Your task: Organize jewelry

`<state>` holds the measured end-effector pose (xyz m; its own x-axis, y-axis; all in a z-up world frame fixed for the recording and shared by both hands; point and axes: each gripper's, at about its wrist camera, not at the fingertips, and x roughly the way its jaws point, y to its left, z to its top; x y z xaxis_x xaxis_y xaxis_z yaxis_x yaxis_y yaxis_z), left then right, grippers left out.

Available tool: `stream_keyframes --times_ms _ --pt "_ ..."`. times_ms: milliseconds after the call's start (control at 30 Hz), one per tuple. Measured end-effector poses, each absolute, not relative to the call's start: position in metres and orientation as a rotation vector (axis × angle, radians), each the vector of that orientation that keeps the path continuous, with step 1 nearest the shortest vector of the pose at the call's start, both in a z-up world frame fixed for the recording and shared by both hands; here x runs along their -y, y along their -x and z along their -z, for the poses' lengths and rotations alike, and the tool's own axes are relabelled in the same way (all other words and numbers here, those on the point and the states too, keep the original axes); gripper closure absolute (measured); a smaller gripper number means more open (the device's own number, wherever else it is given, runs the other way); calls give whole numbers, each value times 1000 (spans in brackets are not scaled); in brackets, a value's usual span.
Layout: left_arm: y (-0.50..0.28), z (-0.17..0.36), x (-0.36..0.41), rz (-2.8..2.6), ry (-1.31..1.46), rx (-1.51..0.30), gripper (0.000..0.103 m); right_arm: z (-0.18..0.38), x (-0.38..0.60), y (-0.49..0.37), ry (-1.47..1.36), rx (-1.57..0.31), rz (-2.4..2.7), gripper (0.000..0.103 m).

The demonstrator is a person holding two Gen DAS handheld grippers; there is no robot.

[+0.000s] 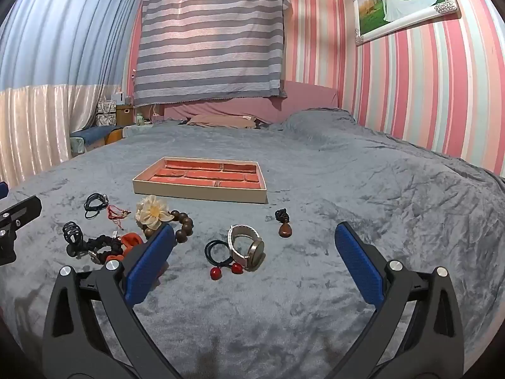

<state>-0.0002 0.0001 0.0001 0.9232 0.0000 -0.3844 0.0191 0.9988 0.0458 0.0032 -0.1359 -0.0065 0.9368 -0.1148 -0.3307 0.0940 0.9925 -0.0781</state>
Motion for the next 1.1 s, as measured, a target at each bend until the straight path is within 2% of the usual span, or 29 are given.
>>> stream_keyframes --times_ms 1100 --pt "-1 0 0 11 -50 -402 4 7 136 -4 73 -340 111 4"
